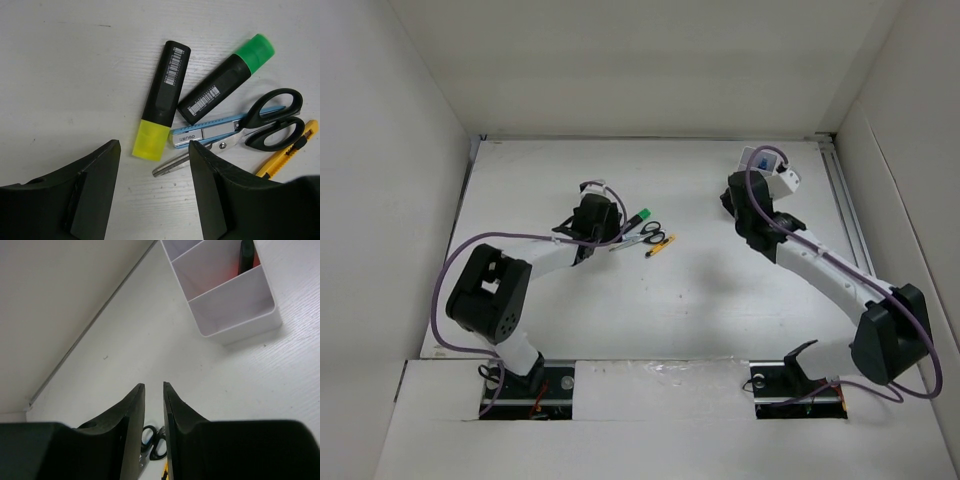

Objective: Sort the stationery into containers
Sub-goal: Pick up the pen from the center of the board.

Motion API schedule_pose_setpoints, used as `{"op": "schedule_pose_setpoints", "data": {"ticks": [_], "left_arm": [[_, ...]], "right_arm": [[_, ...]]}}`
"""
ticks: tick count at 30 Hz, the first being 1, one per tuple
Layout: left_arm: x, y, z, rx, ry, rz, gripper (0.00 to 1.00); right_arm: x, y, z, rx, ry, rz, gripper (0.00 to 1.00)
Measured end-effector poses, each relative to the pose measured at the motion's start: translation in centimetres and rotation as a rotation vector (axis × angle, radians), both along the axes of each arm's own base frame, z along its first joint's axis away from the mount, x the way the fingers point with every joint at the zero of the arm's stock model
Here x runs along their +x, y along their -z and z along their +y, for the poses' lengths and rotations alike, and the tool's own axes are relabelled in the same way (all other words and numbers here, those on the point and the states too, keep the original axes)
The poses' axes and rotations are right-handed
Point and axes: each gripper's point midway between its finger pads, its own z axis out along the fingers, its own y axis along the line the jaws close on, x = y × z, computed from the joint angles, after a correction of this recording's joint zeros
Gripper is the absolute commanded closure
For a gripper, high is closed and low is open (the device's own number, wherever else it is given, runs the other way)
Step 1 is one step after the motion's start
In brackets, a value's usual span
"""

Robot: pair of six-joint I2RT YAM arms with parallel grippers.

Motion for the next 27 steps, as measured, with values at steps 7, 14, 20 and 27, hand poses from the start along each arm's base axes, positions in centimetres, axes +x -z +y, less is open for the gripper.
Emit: {"op": "schedule_pose_setpoints", "data": {"ticks": [7,14,20,27], "left_arm": [[0.5,1.2,-0.2,0.018,0.003,0.028,0.55],[1.0,1.7,-0.2,0.037,-0.006,0.037,0.6],[1.0,2.8,-0.1,0.056,-0.009,0.067,0.54],[1.4,2.9,-0.1,0.069,-0.015,0.07,0.69]], "right_arm": [[0.3,1.4,1.1,-0.002,-0.042,0.033,0.73],[0.3,1.6,1.5,-0.003,-0.065,0.04,0.71],[0.3,1.5,1.6,0.0,-0.071,0.039,0.71],[0.3,1.6,1.7,-0.002,-0.08,0.042,0.66]]}}
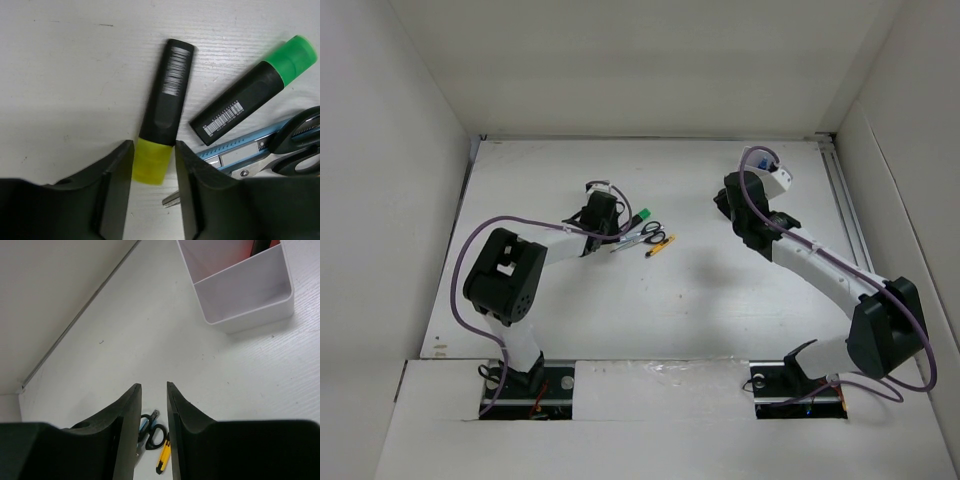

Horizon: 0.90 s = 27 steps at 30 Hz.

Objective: Sort the stationery into containers
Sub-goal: Pick up the pen from the center of the board.

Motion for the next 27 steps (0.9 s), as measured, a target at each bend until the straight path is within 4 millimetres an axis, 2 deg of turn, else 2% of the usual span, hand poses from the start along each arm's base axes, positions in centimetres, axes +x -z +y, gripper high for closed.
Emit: {"op": "schedule_pose_setpoints", "data": {"ticks": [2,5,9,13,15,18,23,27], "left_arm": [[0.0,0.1,0.1,0.003,-0.001,0.002,0.8],[0.0,0.1,0.1,0.005,0.0,0.0,0.87],[0.0,0.0,0.1,0.005,-0.003,-0.001,0.9],[-0.6,-0.9,0.4,-0.003,-0.004,-0.015,0.92],[-1.1,-2.1,0.6,-0.02,-0.002,-0.04,0.92],[-1.8,-5.1,0.3,-0.083,0.02,-0.109,0.92],[-3.0,-10.0,-2.5,-0.26,0.16,-0.226,0.92],[-4.3,-11.0,-4.9,-0.362,0.291,-0.237,0.92]], "right_arm": [[0.0,0.0,0.1,0.002,-0.007,0.002,0.66],[-0.1,0.1,0.4,0.007,-0.021,0.006,0.62],[-0.2,0.2,0.8,0.013,-0.046,0.013,0.59],[-0.5,0.3,2.1,0.031,-0.118,0.029,0.54],[-0.6,0.1,3.4,0.046,-0.181,0.039,0.53],[-0.6,-0.1,6.4,0.092,-0.309,0.054,0.53],[-1.6,-0.2,10.9,0.195,-0.519,0.076,0.46],[-2.2,-0.8,13.8,0.248,-0.639,0.085,0.45]]}}
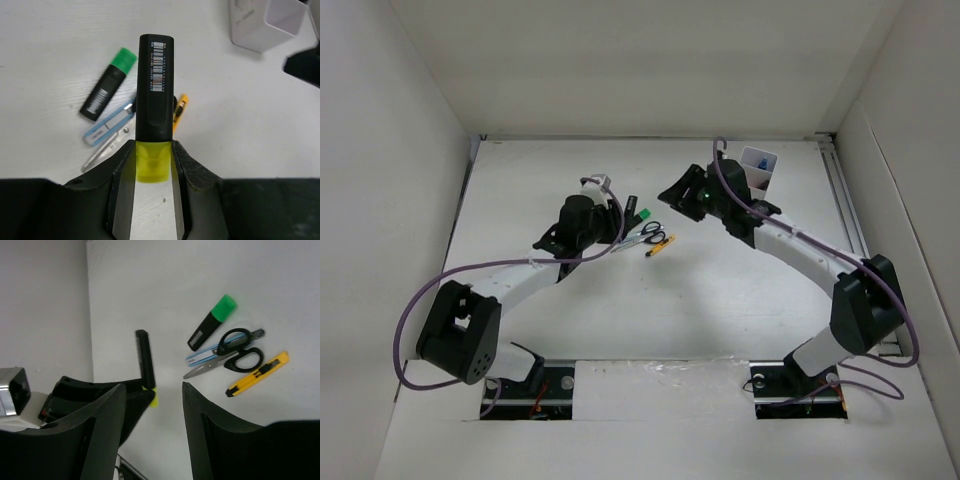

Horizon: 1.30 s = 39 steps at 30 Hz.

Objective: Sort the stationery into containers
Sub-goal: Pick up the pen from the center of the board.

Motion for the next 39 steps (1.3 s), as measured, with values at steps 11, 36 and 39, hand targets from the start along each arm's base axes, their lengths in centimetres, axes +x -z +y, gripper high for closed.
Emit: {"op": "schedule_pose_setpoints", "data": {"ticks": [11,36,39], "left_arm": [[-3.1,-0.7,-3.1,-0.092,0.204,0.0,0.92],[-3.8,-2.4,-3.9,-0.133,0.25,-0.055,0.25],[-4.0,-2.7,-3.7,-0.135,0.245,-0.066,0.25]], "right_arm": [[1.3,1.8,4.2,0.023,-0.108,0.042,0.48],[1.6,2.8,4.2,0.006,-0.088,0.062,0.99],[2.4,2.9,3.1,-0.003,-0.052,0.06,0.99]]}}
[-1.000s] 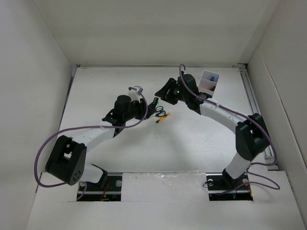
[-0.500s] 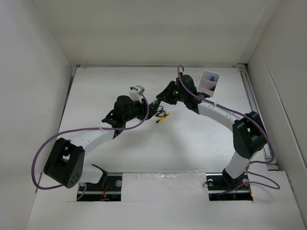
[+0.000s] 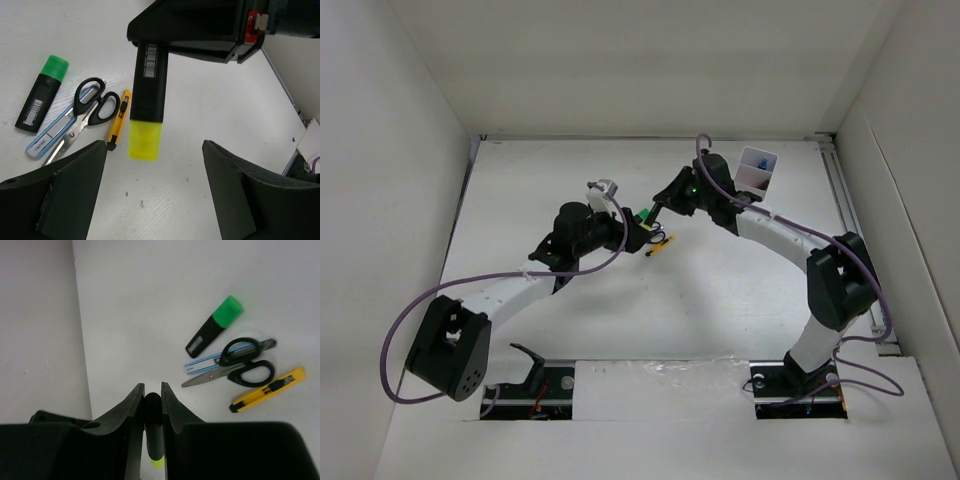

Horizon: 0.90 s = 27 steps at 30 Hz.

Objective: Sort the stationery into containers
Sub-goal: Pick up the pen from the center of the board, then place the pen in the storage box.

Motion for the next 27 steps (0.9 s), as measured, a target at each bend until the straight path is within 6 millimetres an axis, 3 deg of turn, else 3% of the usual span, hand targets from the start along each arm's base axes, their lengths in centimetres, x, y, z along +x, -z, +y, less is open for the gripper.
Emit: {"op": "schedule_pose_setpoints", "data": {"ticks": [3,5,10,13,16,22,27], "left_arm": [[-0.1,-0.8,0.3,-0.009,-0.012,-0.024,0.25],[-0.1,-1.3,0.5,-0.014,-0.022,-0.04,0.25],[0.7,-1.1,1.2,0.004,-0.08,-0.044,0.26],[1.2,0.3,1.6,0.034,-0.113,-0.016,0.27],[1.5,2.2,1.9,0.073,-0.138,0.033,0.27],[2.2,4.8,3.0,0.15,-0.206,0.102,0.27],[3.1,5.0,3.7,0.186,-0.265,0.107,0.27]], "right_arm": [[1.6,0.0,-2.4,-0.017,0.074,-0.002,1.0],[3.0,-0.3,-5.1,-0.029,0.15,-0.009,1.0],[6.6,-3.1,-16.1,-0.106,0.501,-0.096,0.97],[7.3,-5.5,-23.2,-0.166,0.759,-0.169,0.97],[7.3,-6.5,-27.6,-0.228,0.938,-0.208,0.97],[8.1,-3.7,-31.7,-0.373,1.116,-0.172,0.97],[9.9,-0.6,-32.7,-0.457,1.177,-0.124,0.98]]}}
